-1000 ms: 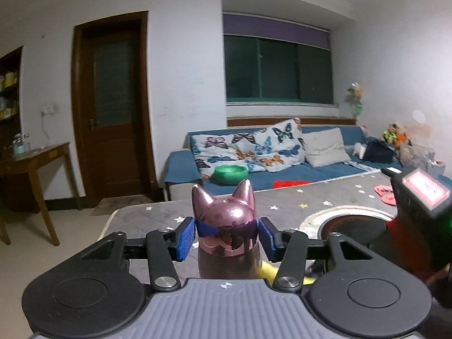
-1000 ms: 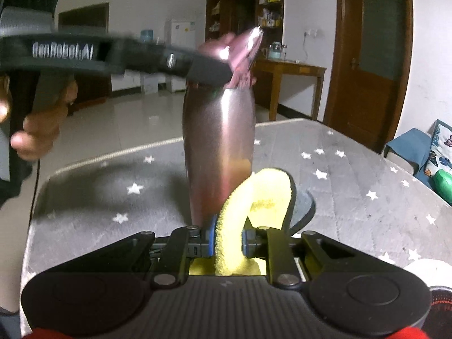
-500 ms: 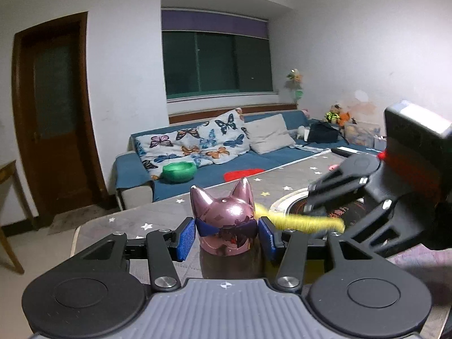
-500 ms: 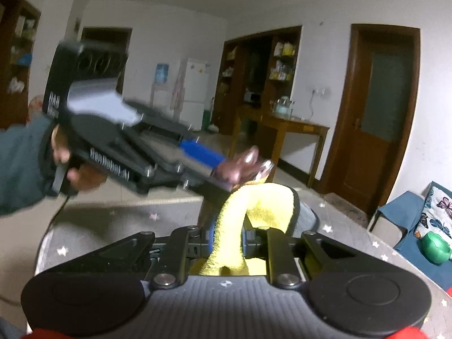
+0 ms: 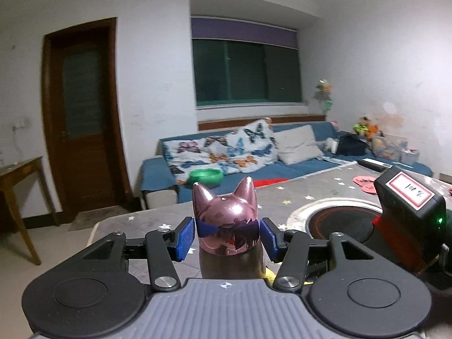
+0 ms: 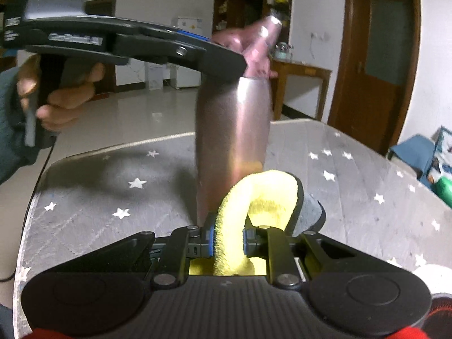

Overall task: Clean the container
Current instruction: 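Hold the thermos with the left gripper while the right gripper wipes its body with the cloth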

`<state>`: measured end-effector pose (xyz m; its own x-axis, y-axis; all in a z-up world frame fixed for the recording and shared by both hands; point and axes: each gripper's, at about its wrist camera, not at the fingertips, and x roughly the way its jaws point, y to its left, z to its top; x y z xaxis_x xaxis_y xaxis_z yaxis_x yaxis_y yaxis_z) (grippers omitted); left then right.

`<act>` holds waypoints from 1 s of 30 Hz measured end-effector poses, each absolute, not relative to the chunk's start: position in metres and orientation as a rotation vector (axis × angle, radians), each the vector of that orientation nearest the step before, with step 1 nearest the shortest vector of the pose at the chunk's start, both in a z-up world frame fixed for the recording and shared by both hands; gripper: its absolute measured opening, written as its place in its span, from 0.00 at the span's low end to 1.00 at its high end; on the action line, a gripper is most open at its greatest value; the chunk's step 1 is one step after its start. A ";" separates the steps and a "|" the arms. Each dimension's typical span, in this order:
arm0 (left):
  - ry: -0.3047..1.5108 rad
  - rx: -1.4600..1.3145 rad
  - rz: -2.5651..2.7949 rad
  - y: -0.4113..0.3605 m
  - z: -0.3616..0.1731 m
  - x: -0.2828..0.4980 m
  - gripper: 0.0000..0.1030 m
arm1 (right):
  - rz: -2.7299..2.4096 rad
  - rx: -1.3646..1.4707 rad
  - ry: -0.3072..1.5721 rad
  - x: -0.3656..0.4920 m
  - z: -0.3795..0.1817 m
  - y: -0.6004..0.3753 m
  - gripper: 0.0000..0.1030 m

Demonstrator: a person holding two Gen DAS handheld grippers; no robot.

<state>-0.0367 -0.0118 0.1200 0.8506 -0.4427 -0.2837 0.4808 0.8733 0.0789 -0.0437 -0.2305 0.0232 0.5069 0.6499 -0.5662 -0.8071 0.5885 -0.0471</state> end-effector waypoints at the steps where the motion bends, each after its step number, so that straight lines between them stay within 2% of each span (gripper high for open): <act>1: 0.257 0.149 -0.464 -0.015 0.119 -0.039 0.55 | 0.890 -0.310 0.547 -0.041 0.023 -0.231 0.16; 4: 0.246 0.141 -0.412 -0.021 0.118 -0.044 0.55 | 0.878 -0.257 0.570 -0.034 0.024 -0.237 0.16; 8: 0.248 0.117 -0.427 -0.019 0.121 -0.045 0.50 | 0.876 -0.225 0.541 -0.033 0.036 -0.246 0.16; 20: 0.254 0.195 -0.654 0.008 0.126 -0.027 0.50 | 0.907 -0.359 0.269 -0.055 0.105 -0.248 0.16; 24: 0.250 0.212 -0.673 0.006 0.125 -0.023 0.50 | 0.912 -0.440 0.274 -0.058 0.096 -0.237 0.16; 30: 0.233 0.194 -0.646 0.002 0.119 -0.025 0.52 | 0.902 -0.435 0.378 -0.054 0.062 -0.230 0.16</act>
